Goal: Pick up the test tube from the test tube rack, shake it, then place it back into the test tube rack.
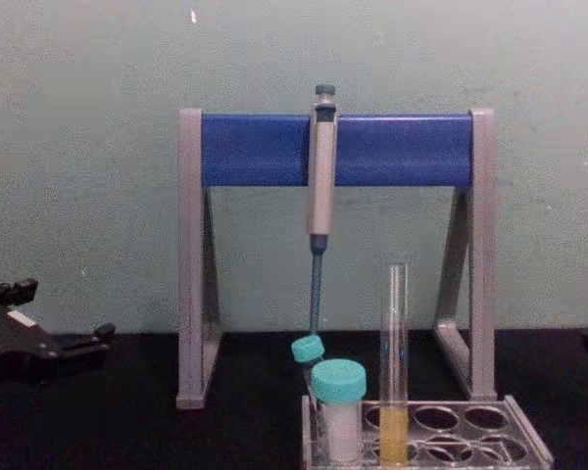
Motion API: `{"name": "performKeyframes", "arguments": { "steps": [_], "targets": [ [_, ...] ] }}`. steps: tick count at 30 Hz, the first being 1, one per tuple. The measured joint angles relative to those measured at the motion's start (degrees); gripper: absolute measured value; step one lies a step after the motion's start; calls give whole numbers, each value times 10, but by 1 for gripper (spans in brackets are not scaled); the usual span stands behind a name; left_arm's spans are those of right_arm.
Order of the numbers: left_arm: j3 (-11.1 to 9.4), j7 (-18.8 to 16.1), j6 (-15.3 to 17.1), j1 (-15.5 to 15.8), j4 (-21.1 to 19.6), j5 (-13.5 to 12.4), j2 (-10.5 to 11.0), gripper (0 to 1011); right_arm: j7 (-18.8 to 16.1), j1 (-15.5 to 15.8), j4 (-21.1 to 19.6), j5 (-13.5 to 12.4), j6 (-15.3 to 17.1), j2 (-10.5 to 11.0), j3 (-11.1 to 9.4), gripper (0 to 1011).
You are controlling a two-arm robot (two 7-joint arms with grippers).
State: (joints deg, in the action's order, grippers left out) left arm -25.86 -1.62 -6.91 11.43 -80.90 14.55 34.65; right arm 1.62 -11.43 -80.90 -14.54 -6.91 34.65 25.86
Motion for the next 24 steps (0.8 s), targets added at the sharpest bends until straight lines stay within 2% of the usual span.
{"name": "performKeyframes", "arguments": {
  "steps": [24],
  "targets": [
    [0, 0, 0, 0, 0, 0, 0, 1001, 0, 0, 0, 0, 0, 0, 0, 1000]
  ]
}}
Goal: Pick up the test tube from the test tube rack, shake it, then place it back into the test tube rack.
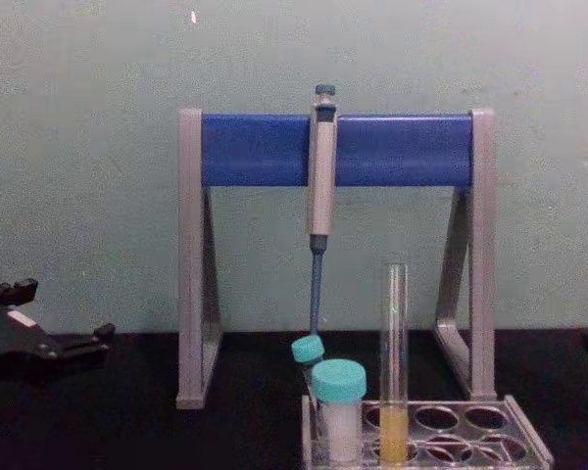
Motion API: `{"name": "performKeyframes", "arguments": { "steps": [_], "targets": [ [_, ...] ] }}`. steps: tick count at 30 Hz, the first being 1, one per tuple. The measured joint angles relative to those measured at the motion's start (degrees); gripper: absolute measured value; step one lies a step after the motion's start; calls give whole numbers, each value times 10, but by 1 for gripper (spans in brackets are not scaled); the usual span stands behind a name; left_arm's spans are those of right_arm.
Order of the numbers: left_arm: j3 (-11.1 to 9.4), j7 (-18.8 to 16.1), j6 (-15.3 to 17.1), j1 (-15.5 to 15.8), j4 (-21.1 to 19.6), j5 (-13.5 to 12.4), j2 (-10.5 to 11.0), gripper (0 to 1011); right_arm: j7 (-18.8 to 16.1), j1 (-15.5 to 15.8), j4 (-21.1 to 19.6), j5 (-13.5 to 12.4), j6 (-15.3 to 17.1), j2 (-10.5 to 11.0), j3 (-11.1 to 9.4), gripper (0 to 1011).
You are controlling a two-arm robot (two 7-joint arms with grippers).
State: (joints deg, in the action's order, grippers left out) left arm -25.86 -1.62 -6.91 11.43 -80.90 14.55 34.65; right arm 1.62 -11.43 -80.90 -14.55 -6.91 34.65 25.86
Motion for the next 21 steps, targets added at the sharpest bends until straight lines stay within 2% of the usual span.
{"name": "performKeyframes", "arguments": {
  "steps": [21],
  "targets": [
    [0, 0, 0, 0, 0, 0, 0, 1001, -1, 1, 0, 0, 0, 0, -1, 1000]
  ]
}}
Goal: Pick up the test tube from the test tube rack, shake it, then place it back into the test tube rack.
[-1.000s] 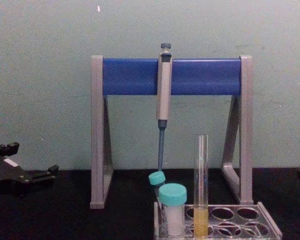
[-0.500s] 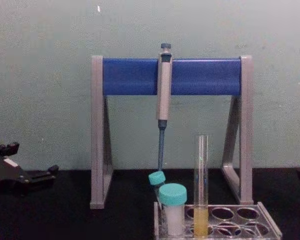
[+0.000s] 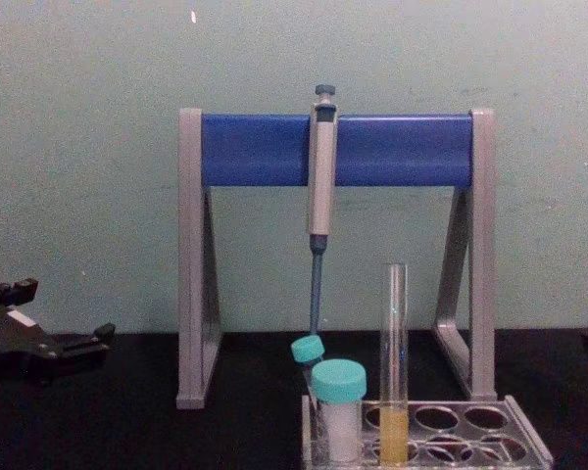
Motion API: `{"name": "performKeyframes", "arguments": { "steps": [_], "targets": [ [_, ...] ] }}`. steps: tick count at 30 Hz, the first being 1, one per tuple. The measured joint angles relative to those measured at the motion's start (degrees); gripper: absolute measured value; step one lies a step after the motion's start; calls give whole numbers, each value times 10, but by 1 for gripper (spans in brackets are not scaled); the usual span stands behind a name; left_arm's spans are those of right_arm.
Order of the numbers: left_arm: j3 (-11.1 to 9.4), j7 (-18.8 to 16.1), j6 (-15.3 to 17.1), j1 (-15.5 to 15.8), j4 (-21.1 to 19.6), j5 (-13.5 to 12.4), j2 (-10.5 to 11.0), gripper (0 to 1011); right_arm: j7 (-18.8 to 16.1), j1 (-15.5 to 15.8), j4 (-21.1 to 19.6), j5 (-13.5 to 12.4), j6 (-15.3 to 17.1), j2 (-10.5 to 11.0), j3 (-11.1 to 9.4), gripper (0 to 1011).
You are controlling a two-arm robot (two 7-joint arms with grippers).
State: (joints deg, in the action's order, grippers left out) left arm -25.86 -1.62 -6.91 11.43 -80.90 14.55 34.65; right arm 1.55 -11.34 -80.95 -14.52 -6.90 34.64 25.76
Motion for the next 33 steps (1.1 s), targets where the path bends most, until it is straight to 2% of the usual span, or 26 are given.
{"name": "performKeyframes", "arguments": {
  "steps": [7, 13, 18, 24, 30, 33],
  "targets": [
    [0, 0, 0, 0, 0, 0, 0, 1001, -11, 18, -19, 0, 2, 4, -10, 1000],
    [0, 0, 0, 0, 0, 0, 0, 1001, -27, 51, -63, -17, 10, 12, -23, 1000],
    [0, 0, 0, 0, 0, 0, 0, 1001, -60, 86, -111, -60, 16, 15, -39, 1000],
    [0, 0, 0, 0, 0, 0, 0, 1001, -108, 109, -148, -112, 26, 10, -47, 1000],
    [0, 0, 0, 0, 0, 0, 0, 1001, -168, 109, -164, -156, 47, -1, -43, 1000],
    [0, 0, 0, 0, 0, 0, 0, 1001, -189, 104, -164, -168, 55, -6, -40, 1000]
  ]
}}
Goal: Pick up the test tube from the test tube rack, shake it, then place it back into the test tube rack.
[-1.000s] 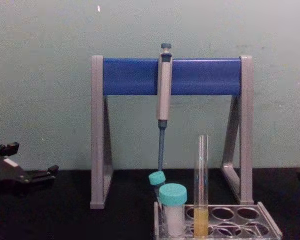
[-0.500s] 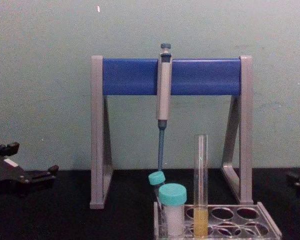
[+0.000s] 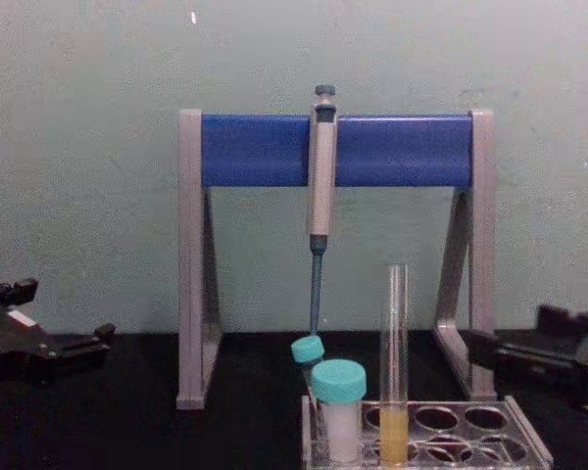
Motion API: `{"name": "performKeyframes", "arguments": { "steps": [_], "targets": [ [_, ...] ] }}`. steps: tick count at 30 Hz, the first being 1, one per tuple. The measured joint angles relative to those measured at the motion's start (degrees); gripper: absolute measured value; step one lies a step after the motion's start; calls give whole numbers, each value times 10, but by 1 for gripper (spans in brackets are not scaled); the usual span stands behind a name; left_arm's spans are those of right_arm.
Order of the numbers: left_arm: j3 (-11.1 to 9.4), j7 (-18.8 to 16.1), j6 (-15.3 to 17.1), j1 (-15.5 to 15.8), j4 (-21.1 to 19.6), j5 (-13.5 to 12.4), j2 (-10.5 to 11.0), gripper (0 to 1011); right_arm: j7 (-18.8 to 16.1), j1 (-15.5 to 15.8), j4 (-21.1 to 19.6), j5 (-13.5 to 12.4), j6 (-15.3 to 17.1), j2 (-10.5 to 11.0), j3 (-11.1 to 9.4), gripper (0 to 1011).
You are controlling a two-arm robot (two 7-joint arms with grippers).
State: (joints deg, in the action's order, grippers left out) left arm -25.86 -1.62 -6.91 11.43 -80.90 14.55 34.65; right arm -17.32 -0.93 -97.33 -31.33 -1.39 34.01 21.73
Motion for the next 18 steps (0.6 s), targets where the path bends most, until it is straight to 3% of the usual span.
{"name": "performKeyframes", "arguments": {
  "steps": [6, 18],
  "targets": [
    [0, 0, 0, 0, 0, 0, 0, 1001, -53, -21, 12, -30, 26, -19, 7, 1000],
    [0, 0, 0, 0, 0, 0, 0, 1001, -88, -72, 58, -35, 53, -55, 25, 1000]
  ]
}}
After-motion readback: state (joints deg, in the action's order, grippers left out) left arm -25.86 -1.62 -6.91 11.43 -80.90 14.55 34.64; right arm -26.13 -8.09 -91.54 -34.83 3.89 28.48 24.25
